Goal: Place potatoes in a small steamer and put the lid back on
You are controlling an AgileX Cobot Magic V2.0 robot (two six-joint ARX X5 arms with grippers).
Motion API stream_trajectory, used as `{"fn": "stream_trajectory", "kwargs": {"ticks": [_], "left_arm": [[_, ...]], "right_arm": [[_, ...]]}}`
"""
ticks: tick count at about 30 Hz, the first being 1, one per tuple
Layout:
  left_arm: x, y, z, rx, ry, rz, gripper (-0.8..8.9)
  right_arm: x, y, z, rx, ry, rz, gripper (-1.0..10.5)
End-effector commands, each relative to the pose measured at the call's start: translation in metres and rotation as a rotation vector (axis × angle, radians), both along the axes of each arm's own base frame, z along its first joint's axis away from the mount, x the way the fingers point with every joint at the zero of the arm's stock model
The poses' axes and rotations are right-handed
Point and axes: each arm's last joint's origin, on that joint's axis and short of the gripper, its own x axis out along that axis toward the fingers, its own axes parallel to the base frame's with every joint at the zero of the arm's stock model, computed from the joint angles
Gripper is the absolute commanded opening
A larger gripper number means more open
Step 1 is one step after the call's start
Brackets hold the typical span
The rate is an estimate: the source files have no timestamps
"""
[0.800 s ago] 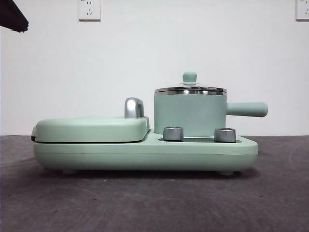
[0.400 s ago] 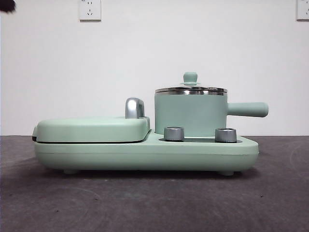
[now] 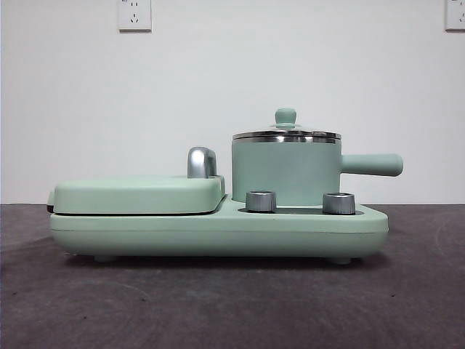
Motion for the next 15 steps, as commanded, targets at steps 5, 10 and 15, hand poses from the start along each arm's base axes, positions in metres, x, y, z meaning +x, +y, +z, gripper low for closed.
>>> {"fn": "stream_trajectory", "kwargs": {"ticks": [5, 10, 15], "left_arm": [[-0.004, 0.009, -0.025, 0.008, 0.003, 0.126, 0.06], [-0.005, 0.01, -0.033, 0.003, -0.004, 0.139, 0.06], [-0.005, 0.01, -0.034, 0.011, 0.007, 0.155, 0.06]], "right_arm": [[0.0, 0.0, 0.003, 0.002, -0.023, 0.009, 0.2], [0.0, 0.0, 0.004, 0.002, -0.023, 0.009, 0.2], [0.0, 0.0, 0.004, 0.002, -0.023, 0.009, 0.2]]}}
